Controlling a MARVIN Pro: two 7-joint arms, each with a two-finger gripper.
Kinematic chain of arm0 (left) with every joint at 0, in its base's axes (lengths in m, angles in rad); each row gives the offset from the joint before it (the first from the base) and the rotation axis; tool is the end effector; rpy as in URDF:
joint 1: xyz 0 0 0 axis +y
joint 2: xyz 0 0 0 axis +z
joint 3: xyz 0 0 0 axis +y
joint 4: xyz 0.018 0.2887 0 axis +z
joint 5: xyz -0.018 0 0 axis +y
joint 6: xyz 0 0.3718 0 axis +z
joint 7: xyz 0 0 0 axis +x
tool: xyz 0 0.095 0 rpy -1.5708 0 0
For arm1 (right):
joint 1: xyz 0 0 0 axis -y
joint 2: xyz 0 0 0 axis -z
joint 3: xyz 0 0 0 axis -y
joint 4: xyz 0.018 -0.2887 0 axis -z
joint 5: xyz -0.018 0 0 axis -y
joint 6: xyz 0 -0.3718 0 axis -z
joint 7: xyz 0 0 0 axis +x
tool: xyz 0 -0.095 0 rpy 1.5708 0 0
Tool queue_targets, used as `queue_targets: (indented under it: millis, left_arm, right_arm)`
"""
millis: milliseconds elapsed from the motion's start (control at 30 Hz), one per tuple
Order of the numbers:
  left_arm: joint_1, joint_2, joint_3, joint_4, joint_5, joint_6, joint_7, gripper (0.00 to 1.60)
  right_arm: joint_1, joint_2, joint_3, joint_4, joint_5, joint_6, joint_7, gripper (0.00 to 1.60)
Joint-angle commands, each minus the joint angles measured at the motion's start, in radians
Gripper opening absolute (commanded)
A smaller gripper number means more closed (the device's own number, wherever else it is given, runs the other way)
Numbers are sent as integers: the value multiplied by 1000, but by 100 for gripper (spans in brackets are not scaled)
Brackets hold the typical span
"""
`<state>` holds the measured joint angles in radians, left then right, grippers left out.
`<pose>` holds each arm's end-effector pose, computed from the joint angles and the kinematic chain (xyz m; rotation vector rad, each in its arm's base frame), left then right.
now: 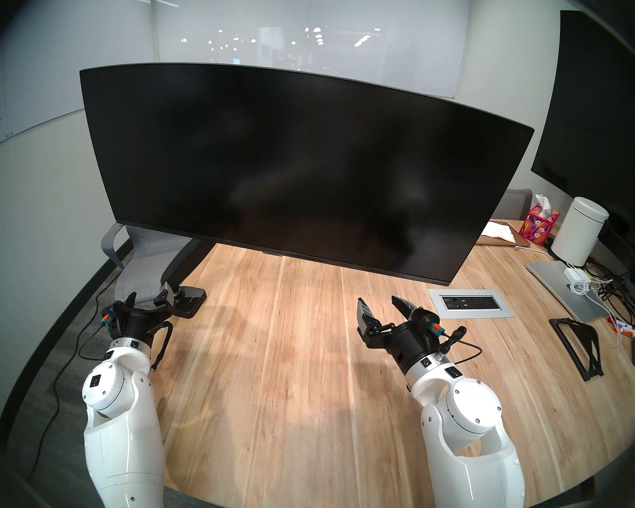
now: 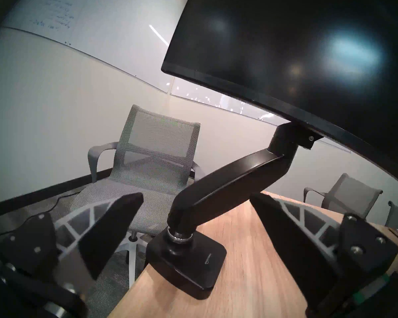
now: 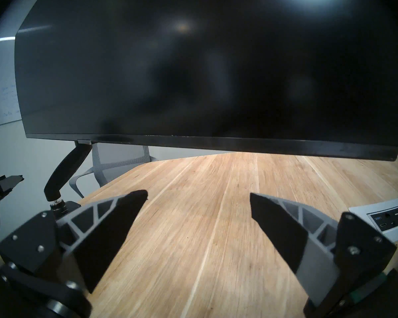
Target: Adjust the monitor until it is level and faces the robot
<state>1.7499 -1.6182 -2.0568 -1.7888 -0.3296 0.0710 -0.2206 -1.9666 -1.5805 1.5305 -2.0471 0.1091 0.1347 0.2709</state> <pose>0.3851 0.1927 -0.2879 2.0898 0.5790 2.2392 0.3674 0.0454 -0.2625 -2.0273 -0.1782 -1.9521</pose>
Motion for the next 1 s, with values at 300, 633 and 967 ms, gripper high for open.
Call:
queue_targets:
  millis: [300,633,967]
  left_arm:
    - [-6,67,-13,-35,-67,103,-104,160]
    - [15,159,-43,-46,-155,184,-268,160]
    - [62,205,-50,-19,-154,133,-459,160]
  right_arm:
    - [4,0,0,-21,1,-3,1,160]
    - [4,0,0,-20,1,-3,1,160]
    - [3,0,0,-21,1,-3,1,160]
